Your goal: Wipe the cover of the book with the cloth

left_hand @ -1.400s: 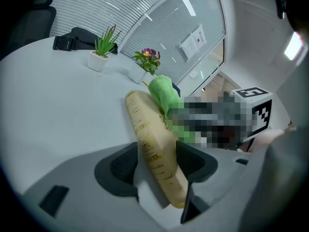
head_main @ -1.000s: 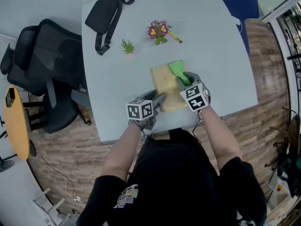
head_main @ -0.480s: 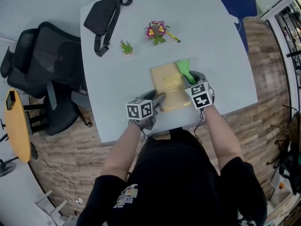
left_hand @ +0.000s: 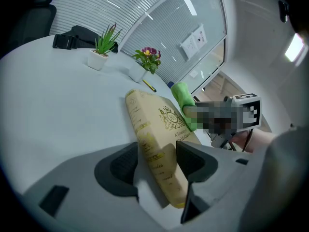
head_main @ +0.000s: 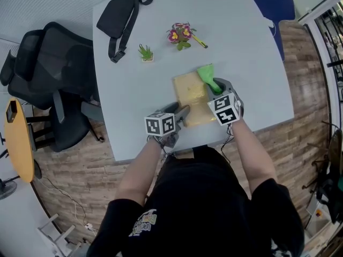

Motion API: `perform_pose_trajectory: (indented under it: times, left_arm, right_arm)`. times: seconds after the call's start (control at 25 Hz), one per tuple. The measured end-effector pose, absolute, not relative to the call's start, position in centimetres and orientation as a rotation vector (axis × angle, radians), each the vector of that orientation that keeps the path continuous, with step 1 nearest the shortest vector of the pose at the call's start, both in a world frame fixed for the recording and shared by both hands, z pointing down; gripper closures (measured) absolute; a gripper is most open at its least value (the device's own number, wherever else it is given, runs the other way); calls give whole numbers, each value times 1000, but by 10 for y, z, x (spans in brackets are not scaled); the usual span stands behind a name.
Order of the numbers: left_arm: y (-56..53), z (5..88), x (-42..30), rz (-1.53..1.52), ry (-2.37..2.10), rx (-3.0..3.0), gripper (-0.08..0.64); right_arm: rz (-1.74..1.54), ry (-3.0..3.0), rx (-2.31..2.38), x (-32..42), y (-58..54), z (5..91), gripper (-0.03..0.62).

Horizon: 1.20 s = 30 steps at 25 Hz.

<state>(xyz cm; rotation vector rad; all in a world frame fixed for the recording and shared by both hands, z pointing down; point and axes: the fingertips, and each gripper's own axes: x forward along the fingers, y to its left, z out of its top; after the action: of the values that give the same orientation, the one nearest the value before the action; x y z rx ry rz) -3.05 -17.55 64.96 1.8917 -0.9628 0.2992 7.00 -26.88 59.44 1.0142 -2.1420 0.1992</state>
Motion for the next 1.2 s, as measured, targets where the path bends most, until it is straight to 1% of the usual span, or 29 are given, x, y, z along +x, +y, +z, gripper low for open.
perform_pose_trajectory:
  times: [0.44, 0.64, 0.88, 1.2]
  left_arm:
    - [-175, 648, -30, 300, -976, 1899, 308]
    - [-175, 648, -30, 301, -982, 1907, 308]
    - [-175, 648, -31, 300, -992, 1913, 308]
    - [-174, 648, -31, 296, -997, 1913, 308]
  right_arm:
    - [35, -2213, 623, -38, -261, 596, 494]
    - [-16, -2200, 467, -69, -249, 608, 494]
    - [-6, -2190, 426, -72, -250, 617, 494]
    - [105, -2195, 589, -41, -277, 616, 494]
